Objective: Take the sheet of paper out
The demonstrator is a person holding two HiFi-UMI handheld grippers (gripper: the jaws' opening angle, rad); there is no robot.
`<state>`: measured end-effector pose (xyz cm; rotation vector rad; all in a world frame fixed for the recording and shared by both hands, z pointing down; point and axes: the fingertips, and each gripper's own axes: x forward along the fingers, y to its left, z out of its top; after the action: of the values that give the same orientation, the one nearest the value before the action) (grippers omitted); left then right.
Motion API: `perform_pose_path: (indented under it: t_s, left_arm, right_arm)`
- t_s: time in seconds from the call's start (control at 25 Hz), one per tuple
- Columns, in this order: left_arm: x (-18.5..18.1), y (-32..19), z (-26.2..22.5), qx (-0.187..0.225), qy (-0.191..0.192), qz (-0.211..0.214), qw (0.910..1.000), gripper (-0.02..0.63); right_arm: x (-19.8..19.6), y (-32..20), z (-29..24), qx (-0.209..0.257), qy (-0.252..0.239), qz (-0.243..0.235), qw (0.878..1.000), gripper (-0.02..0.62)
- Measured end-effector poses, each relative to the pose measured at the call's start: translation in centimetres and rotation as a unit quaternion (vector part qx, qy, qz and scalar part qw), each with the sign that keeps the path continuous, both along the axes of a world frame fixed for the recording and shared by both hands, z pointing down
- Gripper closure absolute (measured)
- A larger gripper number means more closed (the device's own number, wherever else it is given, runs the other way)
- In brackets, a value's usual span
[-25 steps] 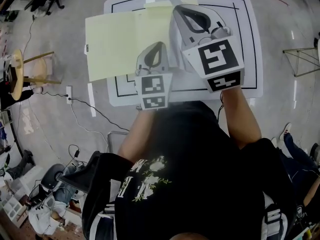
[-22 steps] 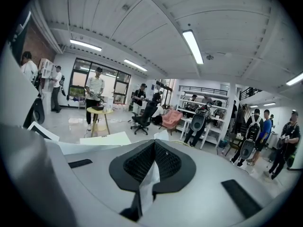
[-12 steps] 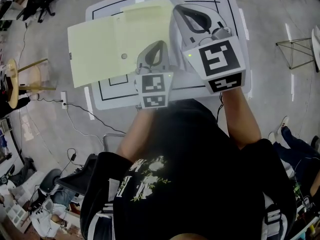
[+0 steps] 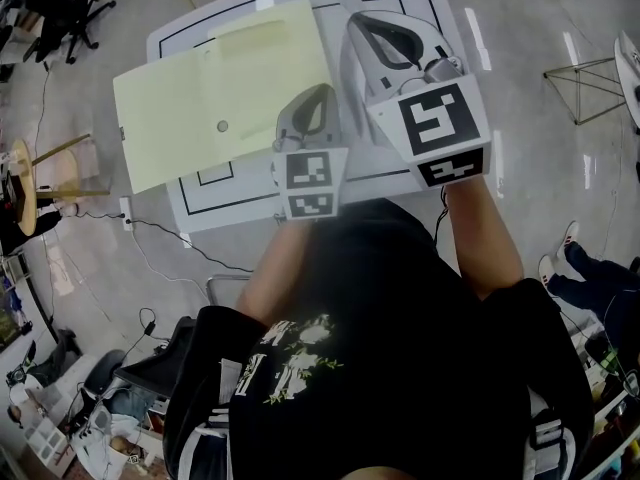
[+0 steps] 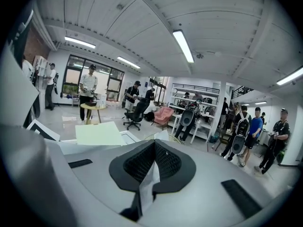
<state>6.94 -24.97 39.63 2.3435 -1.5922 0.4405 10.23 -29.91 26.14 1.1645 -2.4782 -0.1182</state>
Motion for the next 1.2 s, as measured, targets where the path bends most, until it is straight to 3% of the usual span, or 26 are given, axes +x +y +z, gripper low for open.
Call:
perform_pose_path:
  t_s: [0.36,0.6,0.76,1.2]
  left_arm:
    - [2.3,-1.2,1.2,-0.01,-0.008,0.013,0.9998,0.612]
    - [3.2,-1.8,2.4,-0.022,-0.009,0.014,0.9996,0.612]
    - [2.7,-1.8,3.2,-0.03,-0.012,0.01,0.9994,0.611]
    - [2.0,-2.2,4.6,-0.045,-0.013,-0.003,0.9989,0.612]
  right_arm:
    - [3.2,-1.0,3.4,-0.023,0.0,0.015,1.0,0.594]
    - [4.8,-1.5,8.7,-0.049,0.013,0.02,0.998,0.594]
    - [4.9,-1.3,11.5,-0.054,0.041,0.016,0.998,0.594]
    - [4.7,-1.3,16.7,-0.081,0.057,-0.003,0.995,0.594]
